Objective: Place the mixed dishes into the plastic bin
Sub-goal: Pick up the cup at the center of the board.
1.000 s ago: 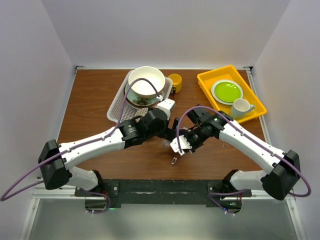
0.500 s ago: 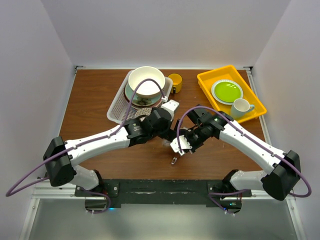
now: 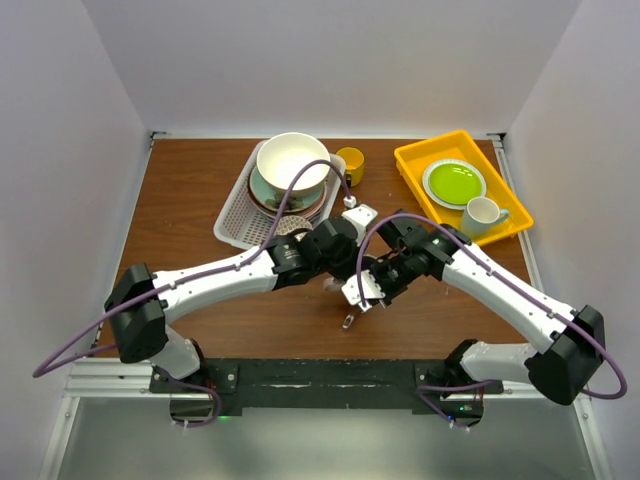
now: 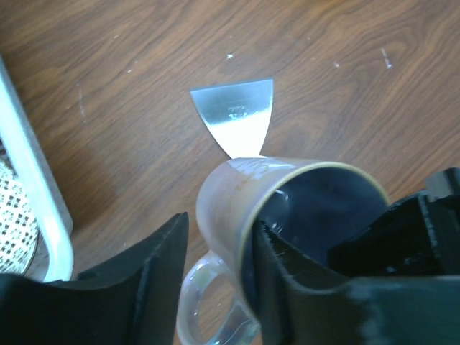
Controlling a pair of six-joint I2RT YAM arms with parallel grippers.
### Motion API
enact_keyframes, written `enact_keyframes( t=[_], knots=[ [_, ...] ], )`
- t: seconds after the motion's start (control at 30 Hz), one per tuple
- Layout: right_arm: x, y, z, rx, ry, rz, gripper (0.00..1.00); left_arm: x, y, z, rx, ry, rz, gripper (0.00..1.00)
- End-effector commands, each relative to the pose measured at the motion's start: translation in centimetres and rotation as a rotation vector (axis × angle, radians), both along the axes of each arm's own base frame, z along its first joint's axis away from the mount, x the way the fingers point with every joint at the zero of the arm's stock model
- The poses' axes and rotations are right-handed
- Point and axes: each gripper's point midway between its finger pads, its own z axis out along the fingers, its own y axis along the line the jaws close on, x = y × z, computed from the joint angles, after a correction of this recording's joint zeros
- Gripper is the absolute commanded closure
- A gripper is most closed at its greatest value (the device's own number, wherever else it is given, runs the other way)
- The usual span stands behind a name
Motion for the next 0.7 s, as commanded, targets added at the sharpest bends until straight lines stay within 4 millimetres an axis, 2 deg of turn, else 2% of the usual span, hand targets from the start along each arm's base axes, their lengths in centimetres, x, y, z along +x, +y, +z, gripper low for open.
enact_keyframes(
  t=[0.0,0.13,0.2,0.23,0.37,0.43,0.47,0.6,0.67],
  knots=[
    [0.5,1.7,3.0,0.128,-0.083,0.03,1.0,0.6,-1.6,1.4,-0.034,-0.032,-0.044,0.66],
    [0.3,1.8,3.4,0.141,-0.075,0.021,1.0,0.4,-1.7,1.3,-0.04,-0.023,-0.056,0.81],
    [0.4,1.8,3.9,0.152,-0.079,0.011,1.0,0.2,-1.5,1.2,-0.039,-0.021,-0.055,0.97],
    [0.4,1.8,4.1,0.157,-0.077,0.007,1.0,0.2,-1.4,1.3,-0.042,-0.023,-0.053,1.0],
    [0.5,1.9,5.7,0.202,-0.078,-0.023,1.0,0.0,-0.6,2.1,-0.073,-0.042,-0.037,1.0],
    [0.6,1.8,6.2,0.222,-0.072,-0.037,0.95,-0.1,-0.4,2.6,-0.095,-0.052,-0.031,1.0],
    [0.5,1.9,6.5,0.242,-0.06,-0.039,0.88,-0.3,-0.3,3.1,-0.118,-0.061,-0.03,1.0],
    [0.6,1.7,7.5,0.3,-0.051,-0.065,0.73,-0.6,0.0,4.2,-0.185,-0.073,-0.027,1.0],
    [0.9,1.4,8.0,0.324,-0.047,-0.088,0.69,-0.6,0.3,5.0,-0.219,-0.083,-0.026,1.0]
  ],
)
